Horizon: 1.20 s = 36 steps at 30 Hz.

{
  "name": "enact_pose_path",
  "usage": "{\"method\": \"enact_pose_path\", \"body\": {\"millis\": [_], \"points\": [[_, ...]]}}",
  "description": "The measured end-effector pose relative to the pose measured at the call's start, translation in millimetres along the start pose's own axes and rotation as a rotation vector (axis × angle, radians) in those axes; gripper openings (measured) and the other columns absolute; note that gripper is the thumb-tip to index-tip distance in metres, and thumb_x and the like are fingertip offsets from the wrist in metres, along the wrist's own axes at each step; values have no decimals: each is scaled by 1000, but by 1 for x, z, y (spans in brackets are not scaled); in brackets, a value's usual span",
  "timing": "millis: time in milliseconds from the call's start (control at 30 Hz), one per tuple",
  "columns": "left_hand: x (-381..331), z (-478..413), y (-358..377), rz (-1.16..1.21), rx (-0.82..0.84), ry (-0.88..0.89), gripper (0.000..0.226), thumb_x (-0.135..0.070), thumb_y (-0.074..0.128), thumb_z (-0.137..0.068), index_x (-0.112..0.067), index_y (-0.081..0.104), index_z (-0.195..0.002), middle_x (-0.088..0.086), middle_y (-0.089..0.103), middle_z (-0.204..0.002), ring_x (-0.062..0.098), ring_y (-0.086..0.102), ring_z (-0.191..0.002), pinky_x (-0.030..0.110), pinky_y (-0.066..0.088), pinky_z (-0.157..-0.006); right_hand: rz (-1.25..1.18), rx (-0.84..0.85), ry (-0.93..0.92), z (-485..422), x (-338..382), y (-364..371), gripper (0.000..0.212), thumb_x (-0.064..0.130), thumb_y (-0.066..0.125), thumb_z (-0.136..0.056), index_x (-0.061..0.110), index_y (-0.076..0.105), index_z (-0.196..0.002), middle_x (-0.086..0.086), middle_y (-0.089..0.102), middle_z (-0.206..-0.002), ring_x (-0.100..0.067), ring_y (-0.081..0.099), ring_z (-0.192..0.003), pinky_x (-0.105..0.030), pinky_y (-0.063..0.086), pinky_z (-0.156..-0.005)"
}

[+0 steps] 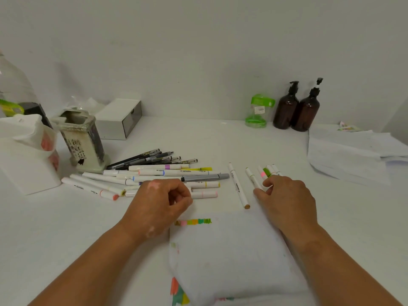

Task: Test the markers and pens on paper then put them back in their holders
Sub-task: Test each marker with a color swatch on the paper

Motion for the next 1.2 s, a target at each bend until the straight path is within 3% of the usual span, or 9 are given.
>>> {"method": "enact_pose_path", "body": {"millis": [133, 233, 333, 433, 533, 800, 933, 1033, 1200], "points": [[11, -5, -18, -47, -76, -30, 16, -17, 81, -79, -29, 73, -72, -15, 63, -58, 1, 60, -60, 6, 42, -60, 124, 25, -65, -9, 14, 1, 20, 43, 57, -92, 30, 71, -99, 5, 65, -83, -21, 58, -73, -29, 42, -61], [19, -7, -25, -39, -92, -52, 20, -17, 81, -79, -32, 70, -69, -15, 63, -58, 1, 58, -58, 6, 42, -59, 202, 68, -91, -15, 27, -3, 18, 32, 54, -94, 25, 70, -94, 6, 60, -78, -18, 57, -68, -29, 49, -62], [22, -7, -25, -29, -87, -62, 21, -16, 80, -79, -31, 70, -68, -14, 64, -59, 2, 59, -59, 7, 42, -59, 85, 42, -174, -13, 52, -12, 14, 29, 57, -92, 28, 71, -95, 10, 68, -87, -17, 61, -78, -31, 49, -66], [23, -8, -24, -19, -82, -60, 17, -16, 80, -78, -28, 72, -70, -13, 65, -60, 2, 60, -59, 8, 43, -59, -140, 216, -420, 9, 103, -3, 17, 30, 64, -91, 34, 74, -105, 12, 72, -100, -13, 63, -90, -30, 51, -78], [22, -9, -24, 3, -79, -64, 14, -17, 79, -78, -27, 73, -71, -15, 65, -59, 1, 60, -59, 8, 43, -58, -126, 308, -530, 27, 135, 12, 24, 31, 62, -91, 38, 70, -112, 12, 71, -103, -14, 63, -95, -28, 47, -77], [27, -9, -34, 54, -162, -85, 15, -16, 74, -82, -28, 72, -73, -13, 66, -63, 2, 60, -60, 10, 45, -59, -81, 307, -609, 28, 138, 14, 17, 25, 59, -91, 37, 50, -100, 14, 62, -97, -13, 52, -84, -31, 43, -71], [27, -10, -39, 112, -237, -100, 15, -13, 70, -85, -26, 71, -77, -11, 67, -65, 4, 59, -60, 10, 44, -56, -188, 391, -595, 24, 112, -5, 30, 24, 65, -93, 43, 55, -114, 20, 58, -101, -1, 51, -77, -24, 45, -75], [25, -9, -40, 185, -292, -108, 17, -13, 62, -90, -25, 68, -80, -7, 66, -67, 5, 59, -62, 10, 43, -57, -374, 391, -513, 26, 91, -20, 31, 21, 68, -91, 46, 59, -107, 23, 60, -93, -7, 60, -77, -16, 46, -66], [6, -2, -19, 266, -170, -71, 19, -9, 64, -90, -28, 67, -84, -8, 67, -76, 5, 59, -69, 14, 45, -60, -1034, 562, -184, 39, 76, -15, 28, 4, 73, -81, 31, 74, -87, 1, 72, -80, -16, 69, -70, -25, 54, -57]]}}
Point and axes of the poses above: each hand's wrist, its own z-axis away from the middle knuckle, its own y-axis out of the palm, x = y × z, the point moved 7 cm from there along -z, towards the middle knuckle
